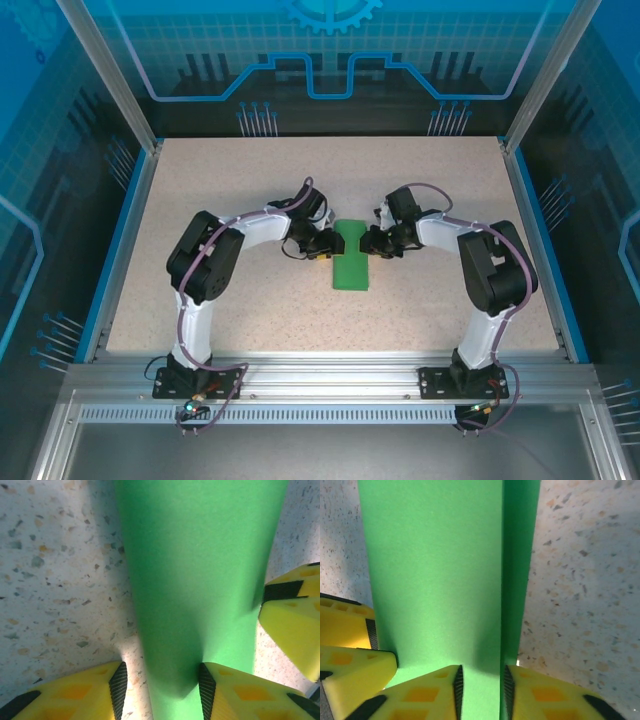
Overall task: Fold a paper plane with a square sheet of paper (fold left side to right side)
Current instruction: First fold in half a square sheet of paper at the center of the table.
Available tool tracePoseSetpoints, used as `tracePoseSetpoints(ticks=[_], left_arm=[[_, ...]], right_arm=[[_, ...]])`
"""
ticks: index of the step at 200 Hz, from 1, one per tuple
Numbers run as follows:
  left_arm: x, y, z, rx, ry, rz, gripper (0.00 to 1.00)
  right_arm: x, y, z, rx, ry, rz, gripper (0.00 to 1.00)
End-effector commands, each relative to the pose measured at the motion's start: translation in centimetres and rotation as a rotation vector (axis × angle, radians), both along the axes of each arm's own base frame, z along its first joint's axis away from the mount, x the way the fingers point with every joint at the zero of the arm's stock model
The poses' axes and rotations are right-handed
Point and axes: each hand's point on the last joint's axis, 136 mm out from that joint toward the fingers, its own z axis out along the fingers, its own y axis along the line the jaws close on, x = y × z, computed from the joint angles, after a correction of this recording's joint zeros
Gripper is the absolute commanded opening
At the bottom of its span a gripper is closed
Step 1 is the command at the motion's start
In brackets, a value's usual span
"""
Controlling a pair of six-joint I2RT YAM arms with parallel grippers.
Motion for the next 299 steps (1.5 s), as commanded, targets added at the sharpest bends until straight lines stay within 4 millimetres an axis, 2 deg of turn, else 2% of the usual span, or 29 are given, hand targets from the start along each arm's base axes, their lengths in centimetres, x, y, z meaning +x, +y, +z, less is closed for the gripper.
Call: tracePoseSetpoints(ticks=[1, 14, 43, 67, 92, 97, 163, 199, 299], left_arm=[[-1.2, 0.3, -1.7, 0.072, 0.047, -0.020, 0.45], [-1.3, 0.4, -1.9, 0.080, 0.051, -0.022, 0.45], [-1.4, 0.5, -2.0, 0.097, 0.056, -0.031, 0.45], [-1.6, 0.3, -2.2, 0.108, 0.062, -0.045, 0.45], [-1.7, 0.2, -2.5, 0.123, 0.072, -0.056, 0.46], [-1.7, 0.2, -2.6, 0.126, 0.076, -0.056, 0.46], [-2.2, 0.0, -3.3, 0.163, 0.105, -0.083, 0.46], [-2.4, -0.2, -3.7, 0.176, 0.115, -0.104, 0.47], [-2.6, -0.6, -4.2, 0.192, 0.130, -0.129, 0.46]], right_arm=[[0.1, -1.4, 1.5, -0.051, -0.055, -0.028, 0.38], [0.1, -2.5, 1.8, -0.088, -0.075, -0.057, 0.46], [-0.1, -5.3, 2.7, -0.152, -0.118, -0.142, 0.58], [-0.3, -6.7, 3.4, -0.149, -0.141, -0.196, 0.68], [0.0, -7.1, 4.7, -0.121, -0.176, -0.230, 0.77], [-0.8, -7.3, 4.0, -0.126, -0.156, -0.233, 0.78], [-0.9, -7.5, 5.7, -0.065, -0.190, -0.267, 0.97], [-1.0, -7.6, 6.1, -0.063, -0.201, -0.271, 1.00], [-1.1, -7.8, 6.1, -0.068, -0.197, -0.270, 1.00]])
